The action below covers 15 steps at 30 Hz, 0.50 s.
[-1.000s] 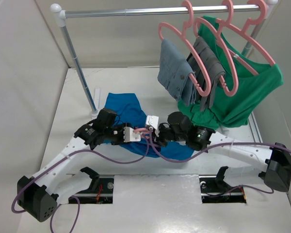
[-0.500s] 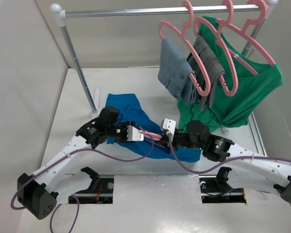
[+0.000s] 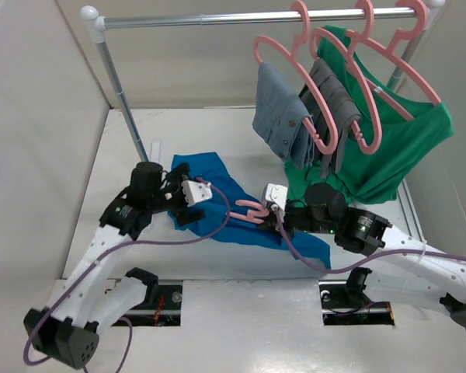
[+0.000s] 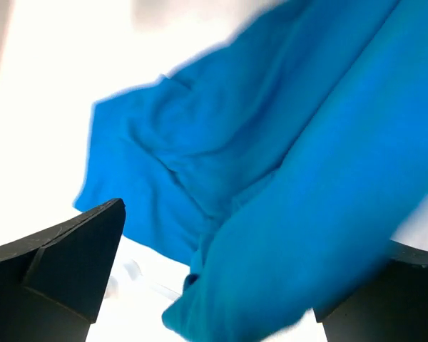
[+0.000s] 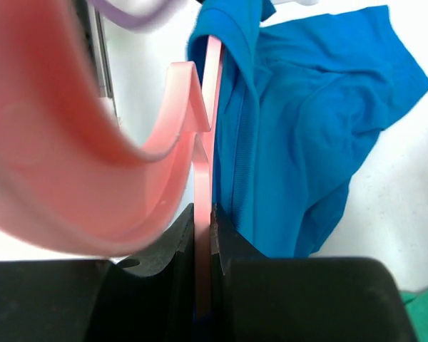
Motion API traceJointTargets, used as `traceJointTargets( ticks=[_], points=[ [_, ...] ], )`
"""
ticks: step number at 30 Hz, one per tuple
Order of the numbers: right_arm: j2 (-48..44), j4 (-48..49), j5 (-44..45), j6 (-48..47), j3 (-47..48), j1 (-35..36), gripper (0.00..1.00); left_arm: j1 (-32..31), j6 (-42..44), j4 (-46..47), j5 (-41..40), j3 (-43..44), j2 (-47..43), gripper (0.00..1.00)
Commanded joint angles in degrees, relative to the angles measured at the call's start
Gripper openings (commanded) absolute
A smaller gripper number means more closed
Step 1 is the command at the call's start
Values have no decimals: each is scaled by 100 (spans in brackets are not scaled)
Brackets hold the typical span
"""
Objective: Place the t-shirt on the hanger
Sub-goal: Place tshirt on hanger
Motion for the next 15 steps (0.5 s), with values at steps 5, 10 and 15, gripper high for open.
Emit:
traceJointTargets(
  ticks=[5, 10, 15],
  points=[
    [206, -492, 488, 484, 1156, 14, 0, 73, -689, 646, 650, -135, -1532, 100],
    [540, -950, 981, 616, 1763, 14, 0, 73, -630, 165, 921, -241, -1999, 100],
    [839, -1214, 1464, 748, 2351, 14, 0, 73, -497, -336, 1036, -241, -1999, 100]
  ],
)
